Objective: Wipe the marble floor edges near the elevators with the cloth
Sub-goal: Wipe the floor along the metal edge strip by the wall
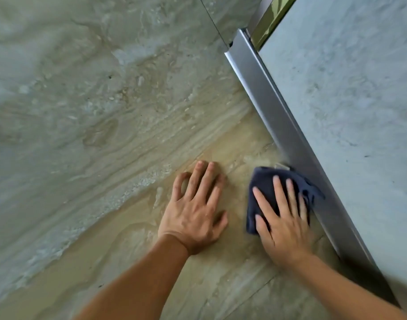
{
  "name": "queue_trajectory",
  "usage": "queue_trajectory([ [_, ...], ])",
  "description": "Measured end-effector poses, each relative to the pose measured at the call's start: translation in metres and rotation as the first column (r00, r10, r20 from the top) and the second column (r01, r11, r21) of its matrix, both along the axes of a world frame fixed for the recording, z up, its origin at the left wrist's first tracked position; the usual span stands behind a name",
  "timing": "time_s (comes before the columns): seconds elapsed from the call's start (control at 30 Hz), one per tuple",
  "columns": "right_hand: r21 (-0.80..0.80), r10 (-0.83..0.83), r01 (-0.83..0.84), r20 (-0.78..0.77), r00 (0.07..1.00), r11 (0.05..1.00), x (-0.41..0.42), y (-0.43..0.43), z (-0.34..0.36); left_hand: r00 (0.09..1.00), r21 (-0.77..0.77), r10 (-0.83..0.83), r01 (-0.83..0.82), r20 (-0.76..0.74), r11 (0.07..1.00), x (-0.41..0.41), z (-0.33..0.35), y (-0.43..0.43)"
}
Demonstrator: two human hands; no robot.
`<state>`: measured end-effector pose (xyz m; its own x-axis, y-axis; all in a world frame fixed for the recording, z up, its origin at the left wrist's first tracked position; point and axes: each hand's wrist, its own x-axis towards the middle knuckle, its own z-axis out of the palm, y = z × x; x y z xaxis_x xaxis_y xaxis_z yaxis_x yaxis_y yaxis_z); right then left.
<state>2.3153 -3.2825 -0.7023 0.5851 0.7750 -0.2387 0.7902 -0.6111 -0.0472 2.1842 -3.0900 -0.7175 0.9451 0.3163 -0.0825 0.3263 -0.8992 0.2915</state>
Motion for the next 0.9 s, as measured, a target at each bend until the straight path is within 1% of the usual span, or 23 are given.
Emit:
queue_trajectory([
  [0.03,0.039,0.037,-0.038,0.025,0.999,0.999,0.021,0.043,-0.001,1.0,0.008,0.001,-0.001,0.008,1.0,0.0,-0.002,0.002],
  [0.1,0.058,0.08,-0.082,0.038,0.996,0.995,0.06,0.129,-0.006,1.0,0.039,0.001,0.0,-0.012,0.999,-0.001,-0.001,0.001],
  [0.17,0.026,0.089,-0.089,-0.006,0.996,0.996,0.088,0.208,-0.008,0.999,0.05,-0.011,0.012,-0.034,0.999,-0.001,-0.001,0.0],
  [0.2,0.003,0.064,-0.064,-0.047,0.997,0.998,0.093,0.238,-0.009,0.999,0.049,-0.01,0.012,-0.042,0.999,-0.001,-0.001,0.0],
  [0.27,-0.033,0.013,-0.017,-0.102,0.995,0.999,0.09,0.258,-0.006,0.999,0.059,-0.009,0.011,-0.04,0.998,0.0,0.002,0.001],
  [0.33,-0.027,0.035,-0.037,-0.082,0.996,0.999,0.078,0.228,-0.008,0.999,0.063,0.004,-0.002,-0.034,0.998,0.001,0.004,0.003],
  [0.4,0.01,0.059,-0.059,-0.011,0.998,0.998,0.056,0.155,-0.009,1.0,0.067,0.001,0.0,-0.017,0.998,0.0,0.007,0.002],
  [0.47,0.011,0.001,-0.002,0.032,0.999,1.0,0.029,0.064,-0.007,1.0,0.052,0.012,-0.013,0.029,0.999,-0.001,0.005,0.0],
  [0.53,-0.051,-0.156,0.156,0.001,0.988,0.986,-0.008,-0.03,-0.003,0.999,0.042,0.02,-0.021,0.042,0.999,-0.002,0.004,0.0],
  [0.6,-0.132,-0.355,0.348,-0.033,0.934,0.928,-0.05,-0.105,0.005,0.999,0.041,0.024,-0.025,0.03,0.999,0.0,0.004,-0.001],
  [0.63,-0.157,-0.445,0.434,-0.042,0.894,0.887,-0.07,-0.127,0.006,0.999,0.05,0.026,-0.027,0.022,0.998,0.0,0.004,-0.001],
  [0.7,-0.184,-0.606,0.594,-0.017,0.795,0.784,-0.094,-0.137,0.002,1.0,0.058,0.028,-0.028,0.013,0.998,0.0,0.005,-0.002],
  [0.73,-0.173,-0.704,0.691,-0.021,0.71,0.702,-0.096,-0.124,0.0,1.0,0.063,0.029,-0.029,0.011,0.998,0.0,0.004,-0.003],
  [0.77,-0.163,-0.8,0.785,-0.046,0.599,0.597,-0.093,-0.105,-0.002,0.999,0.069,0.031,-0.032,0.008,0.997,0.001,0.004,-0.003],
  [0.8,-0.146,-0.862,0.85,-0.059,0.503,0.506,-0.088,-0.085,-0.004,0.999,0.077,0.032,-0.032,0.002,0.996,0.002,0.003,-0.005],
  [0.83,-0.135,-0.893,0.882,-0.055,0.448,0.451,-0.083,-0.066,-0.005,0.999,0.083,0.031,-0.031,-0.005,0.996,0.002,0.002,-0.005],
  [0.87,-0.123,-0.887,0.879,-0.04,0.46,0.461,-0.079,-0.049,-0.006,0.999,0.085,0.033,-0.032,-0.011,0.996,0.001,0.002,-0.006],
  [0.9,-0.11,-0.852,0.845,-0.031,0.523,0.523,-0.075,-0.033,-0.005,0.999,0.089,0.035,-0.034,-0.014,0.995,0.0,0.001,-0.006],
])
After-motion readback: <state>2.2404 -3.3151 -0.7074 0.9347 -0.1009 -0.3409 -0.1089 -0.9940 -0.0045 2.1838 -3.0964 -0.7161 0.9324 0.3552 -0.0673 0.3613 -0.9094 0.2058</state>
